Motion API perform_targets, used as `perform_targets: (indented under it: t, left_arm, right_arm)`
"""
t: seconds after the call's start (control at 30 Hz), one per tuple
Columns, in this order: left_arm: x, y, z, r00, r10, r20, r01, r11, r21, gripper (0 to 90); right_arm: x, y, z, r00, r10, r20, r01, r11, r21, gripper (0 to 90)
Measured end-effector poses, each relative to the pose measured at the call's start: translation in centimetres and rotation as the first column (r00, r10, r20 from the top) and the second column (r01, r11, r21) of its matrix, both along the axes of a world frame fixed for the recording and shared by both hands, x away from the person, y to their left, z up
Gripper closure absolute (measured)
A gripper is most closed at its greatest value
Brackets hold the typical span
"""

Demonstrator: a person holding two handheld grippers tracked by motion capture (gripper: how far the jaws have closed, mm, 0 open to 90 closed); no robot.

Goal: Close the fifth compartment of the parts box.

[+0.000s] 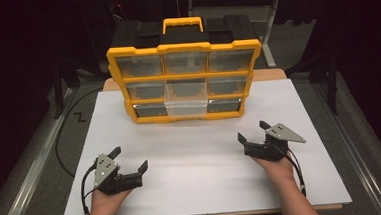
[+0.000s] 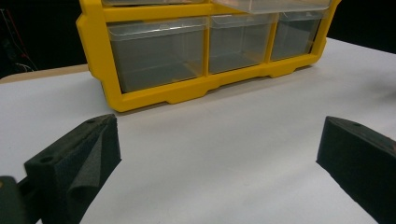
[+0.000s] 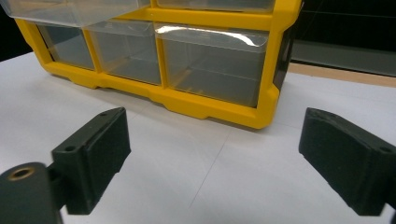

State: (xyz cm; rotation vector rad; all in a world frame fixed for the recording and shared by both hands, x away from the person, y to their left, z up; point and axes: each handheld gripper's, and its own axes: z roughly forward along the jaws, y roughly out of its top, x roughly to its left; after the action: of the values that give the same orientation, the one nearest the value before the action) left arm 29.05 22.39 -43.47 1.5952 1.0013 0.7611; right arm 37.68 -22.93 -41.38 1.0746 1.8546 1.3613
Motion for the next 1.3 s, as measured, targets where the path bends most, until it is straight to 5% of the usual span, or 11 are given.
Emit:
perform_targets:
  t: [0.4, 1.03, 1.3]
  left_arm:
    - [0.0, 0.0, 0.0, 1.0000, -0.001, 0.002, 0.001, 1.0000, -0.003, 0.3]
    - [0.0, 0.1, 0.1, 1.0000, -0.002, 0.004, 0.002, 1.0000, -0.005, 0.3]
    - [0.0, 0.1, 0.1, 1.0000, -0.003, 0.005, 0.003, 1.0000, -0.005, 0.3]
  right_arm:
    - [-0.4, -0.2, 0.0, 1.0000, -0.008, 0.003, 0.008, 1.000, -0.001, 31.9]
    - [-0.9, 0.1, 0.3, 0.9996, 0.009, 0.028, -0.008, 1.000, -0.029, 84.1]
    - [-1.2, 0.3, 0.7, 0.9988, 0.022, 0.044, -0.020, 0.999, -0.033, 90.0]
